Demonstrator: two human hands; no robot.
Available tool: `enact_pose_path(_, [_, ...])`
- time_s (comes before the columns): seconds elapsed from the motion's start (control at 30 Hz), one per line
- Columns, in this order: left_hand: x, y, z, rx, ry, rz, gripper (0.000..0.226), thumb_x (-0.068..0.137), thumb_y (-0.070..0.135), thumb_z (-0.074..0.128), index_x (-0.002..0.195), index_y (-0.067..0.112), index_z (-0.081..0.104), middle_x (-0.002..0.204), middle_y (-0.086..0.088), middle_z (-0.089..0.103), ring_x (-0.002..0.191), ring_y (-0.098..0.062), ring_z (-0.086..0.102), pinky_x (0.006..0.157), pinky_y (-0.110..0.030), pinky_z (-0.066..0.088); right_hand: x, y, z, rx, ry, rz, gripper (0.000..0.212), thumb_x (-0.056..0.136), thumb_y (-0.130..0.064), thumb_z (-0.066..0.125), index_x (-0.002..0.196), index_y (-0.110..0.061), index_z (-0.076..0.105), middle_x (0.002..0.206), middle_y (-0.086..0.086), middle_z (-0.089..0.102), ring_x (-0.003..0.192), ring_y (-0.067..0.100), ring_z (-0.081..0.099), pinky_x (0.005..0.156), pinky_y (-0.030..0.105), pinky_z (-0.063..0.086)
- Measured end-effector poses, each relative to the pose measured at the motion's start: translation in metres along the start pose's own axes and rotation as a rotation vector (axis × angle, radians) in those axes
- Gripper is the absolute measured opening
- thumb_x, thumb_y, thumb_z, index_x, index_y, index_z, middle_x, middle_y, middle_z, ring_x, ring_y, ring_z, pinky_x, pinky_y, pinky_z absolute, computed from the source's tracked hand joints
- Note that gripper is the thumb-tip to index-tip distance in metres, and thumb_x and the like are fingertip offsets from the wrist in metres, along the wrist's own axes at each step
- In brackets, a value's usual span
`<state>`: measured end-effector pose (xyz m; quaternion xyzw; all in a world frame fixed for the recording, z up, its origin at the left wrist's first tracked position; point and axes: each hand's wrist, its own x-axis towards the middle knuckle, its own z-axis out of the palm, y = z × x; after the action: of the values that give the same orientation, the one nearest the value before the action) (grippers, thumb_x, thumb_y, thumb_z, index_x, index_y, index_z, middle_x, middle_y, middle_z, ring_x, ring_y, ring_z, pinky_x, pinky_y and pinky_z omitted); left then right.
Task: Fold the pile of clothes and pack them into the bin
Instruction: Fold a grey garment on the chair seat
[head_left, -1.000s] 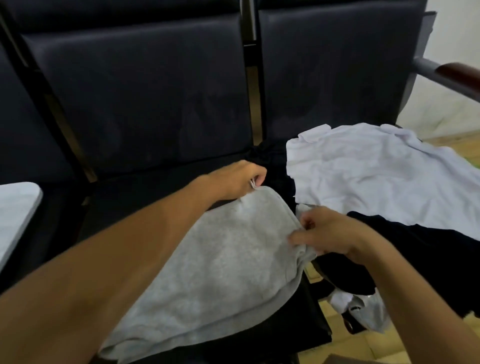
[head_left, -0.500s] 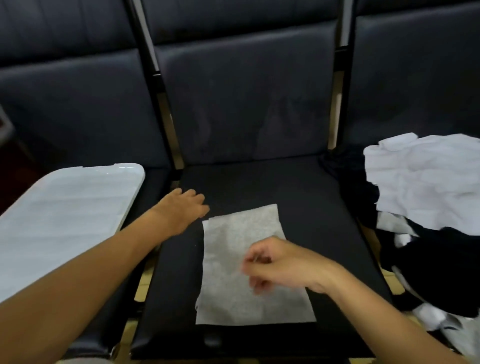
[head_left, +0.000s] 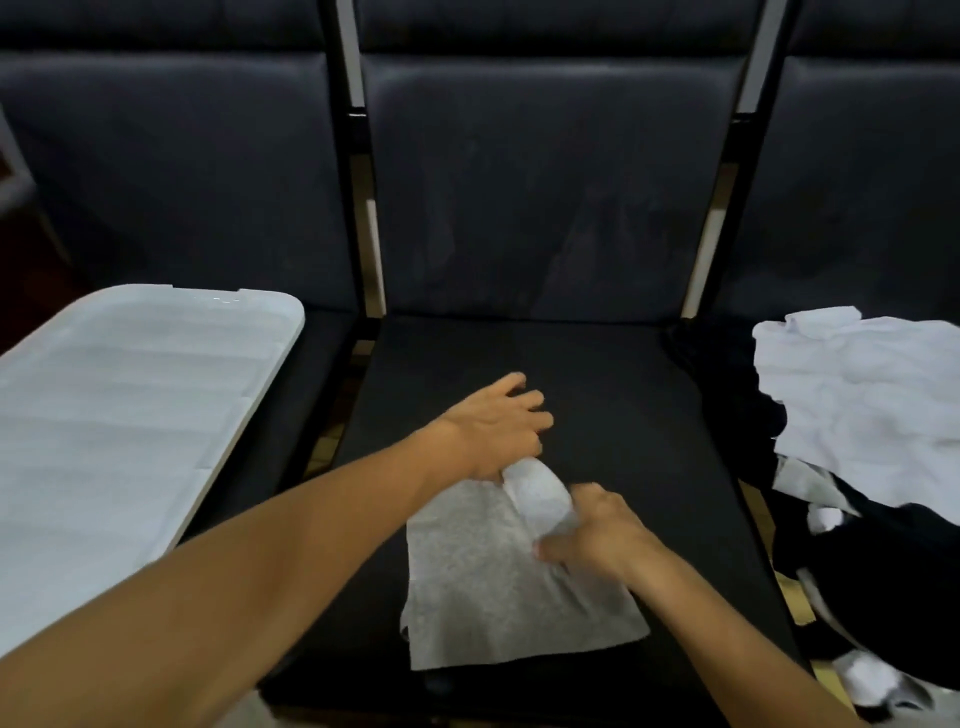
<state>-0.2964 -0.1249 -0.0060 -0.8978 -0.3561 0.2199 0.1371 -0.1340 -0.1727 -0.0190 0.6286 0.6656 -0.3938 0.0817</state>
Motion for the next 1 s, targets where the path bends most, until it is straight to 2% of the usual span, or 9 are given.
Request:
enact_pose_path(0.03, [-0.019,-0.005,-0.001,-0.013,0.044,-0.035,0.025,0.090,0.034,0.061,0.114,0.029,0.066,0.127,0.005,0.054,0.126,-0.021,0.042,0.117,-0.046,0.017,-0.005,-0.005,-0.003,-0.050,0.002,-0.091,0.028,0.081,-0.035,0.073,0.103,-0.022,0.062,0.103,-0.003,0.061,0.088,0.014,0.063,0.078,0.034,0.058])
enact_pose_path(0.1, [-0.072,-0.012,-0.002,-0.068,0.094,-0.152,0.025,0.087,0.033,0.062,0.110,0.026,0.064,0.117,0.005,0.061,0.116,-0.020,0.052,0.113,-0.041,0.026,-0.020,-0.025,-0.008,-0.218,0.063,-0.283,0.018,0.088,-0.041,0.063,0.092,-0.023,0.061,0.102,-0.006,0.058,0.091,0.014,0.061,0.077,0.034,0.055])
enact_pose_path(0.2, [-0.181,-0.005,-0.007,-0.165,0.176,-0.404,0.036,0.061,0.034,0.082,0.087,0.023,0.060,0.079,0.005,0.065,0.071,-0.021,0.066,0.068,-0.033,0.050,-0.052,-0.070,-0.010,-0.328,0.178,-0.550,0.019,0.096,-0.046,0.054,0.086,-0.030,0.058,0.092,-0.010,0.058,0.086,0.013,0.058,0.068,0.027,0.044])
enact_pose_path(0.3, [-0.296,0.029,-0.001,-0.244,0.190,-0.676,0.043,0.045,0.034,0.084,0.076,0.024,0.055,0.063,0.006,0.055,0.047,-0.021,0.059,0.040,-0.023,0.036,-0.087,-0.130,0.011,-0.415,0.189,-0.773,0.015,0.099,-0.034,0.049,0.091,-0.030,0.061,0.082,-0.005,0.063,0.076,0.017,0.060,0.063,0.033,0.047])
enact_pose_path(0.4, [-0.404,0.079,-0.001,-0.300,0.168,-0.900,0.030,0.065,0.045,0.068,0.077,0.024,0.050,0.062,0.006,0.055,0.045,-0.023,0.057,0.039,-0.024,0.037,-0.124,-0.200,0.067,-0.560,0.124,-1.007,0.017,0.093,-0.015,0.049,0.095,-0.029,0.057,0.089,-0.003,0.060,0.082,0.024,0.059,0.063,0.036,0.044])
enact_pose_path(0.53, [-0.524,0.175,0.006,-0.486,0.212,-1.230,0.034,0.076,0.037,0.044,0.107,0.023,0.049,0.084,0.001,0.064,0.058,-0.029,0.061,0.040,-0.030,0.041,-0.169,-0.275,0.153,-0.547,-0.209,-1.138,0.016,0.096,-0.017,0.048,0.095,-0.024,0.063,0.095,0.003,0.064,0.087,0.026,0.059,0.071,0.041,0.051])
enact_pose_path(0.7, [-0.595,0.297,0.044,-0.760,0.170,-1.480,0.041,0.072,0.045,0.038,0.104,0.024,0.051,0.096,0.003,0.062,0.081,-0.029,0.062,0.058,-0.039,0.048,-0.202,-0.308,0.277,-0.670,-0.495,-1.199,0.020,0.089,-0.006,0.057,0.070,-0.013,0.061,0.073,0.009,0.061,0.073,0.023,0.057,0.061,0.032,0.038])
enact_pose_path(0.83, [-0.599,0.357,0.088,-1.008,0.194,-1.589,0.028,0.074,0.036,0.045,0.098,0.024,0.049,0.098,0.007,0.051,0.085,-0.023,0.058,0.066,-0.043,0.048,-0.193,-0.297,0.352,-0.762,-0.531,-1.101,0.019,0.082,-0.004,0.052,0.067,-0.009,0.062,0.065,0.005,0.054,0.065,0.017,0.048,0.059,0.032,0.036])
enact_pose_path(1.0, [-0.578,0.377,0.118,-0.857,0.239,-1.635,0.025,0.076,0.026,0.056,0.098,0.026,0.045,0.094,0.007,0.046,0.067,-0.017,0.050,0.046,-0.024,0.033,-0.176,-0.277,0.376,-0.732,-0.445,-1.071,0.026,0.076,-0.001,0.042,0.067,-0.015,0.061,0.065,0.007,0.053,0.063,0.021,0.044,0.055,0.036,0.034])
